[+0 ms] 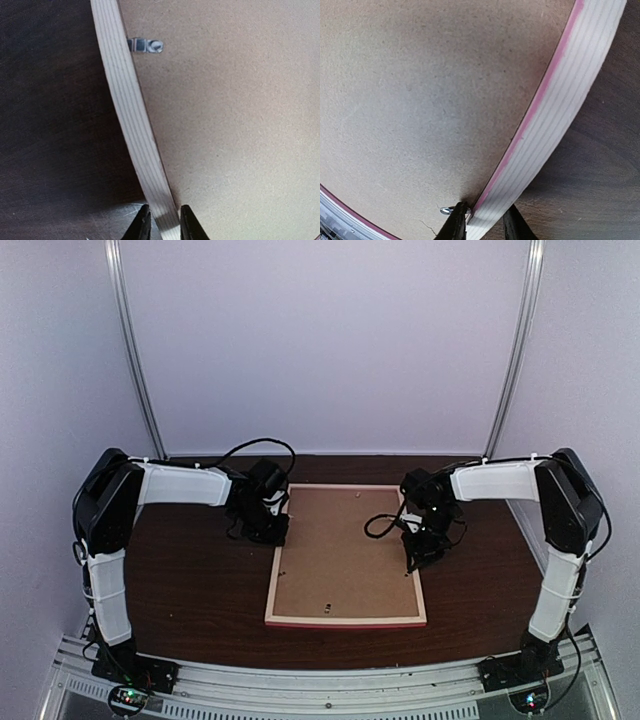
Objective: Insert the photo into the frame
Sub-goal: Press the fastener onto the backboard, then adjust the photo frame at the center of the board.
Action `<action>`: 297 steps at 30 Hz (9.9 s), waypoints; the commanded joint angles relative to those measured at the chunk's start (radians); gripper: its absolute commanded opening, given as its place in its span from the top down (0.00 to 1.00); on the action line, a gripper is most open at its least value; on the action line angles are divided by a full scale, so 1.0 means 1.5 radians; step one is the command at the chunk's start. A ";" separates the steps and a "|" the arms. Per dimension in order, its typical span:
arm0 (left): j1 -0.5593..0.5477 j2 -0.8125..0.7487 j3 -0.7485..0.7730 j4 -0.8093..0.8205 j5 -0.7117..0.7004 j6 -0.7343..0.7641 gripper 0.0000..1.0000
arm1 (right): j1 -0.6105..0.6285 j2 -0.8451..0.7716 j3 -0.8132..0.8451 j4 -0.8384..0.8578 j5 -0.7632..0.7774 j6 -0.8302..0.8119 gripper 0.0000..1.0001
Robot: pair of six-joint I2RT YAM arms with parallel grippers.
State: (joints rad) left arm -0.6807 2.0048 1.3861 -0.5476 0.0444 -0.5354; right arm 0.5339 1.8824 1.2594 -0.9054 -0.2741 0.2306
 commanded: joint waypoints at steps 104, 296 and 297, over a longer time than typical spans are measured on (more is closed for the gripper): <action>-0.001 0.044 0.037 -0.005 -0.010 0.013 0.82 | -0.112 0.192 0.283 0.091 -0.003 -0.009 0.42; 0.151 0.208 0.343 -0.155 0.164 0.375 0.18 | -0.083 0.266 0.401 -0.005 -0.158 -0.341 0.57; 0.151 0.212 0.346 -0.155 0.171 0.379 0.21 | -0.086 0.255 0.389 0.005 -0.151 -0.328 0.57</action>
State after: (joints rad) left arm -0.4526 2.2974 1.8606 -0.7418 0.2481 -0.0319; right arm 0.4000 2.3272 1.8984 -0.9363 -0.5018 -0.3103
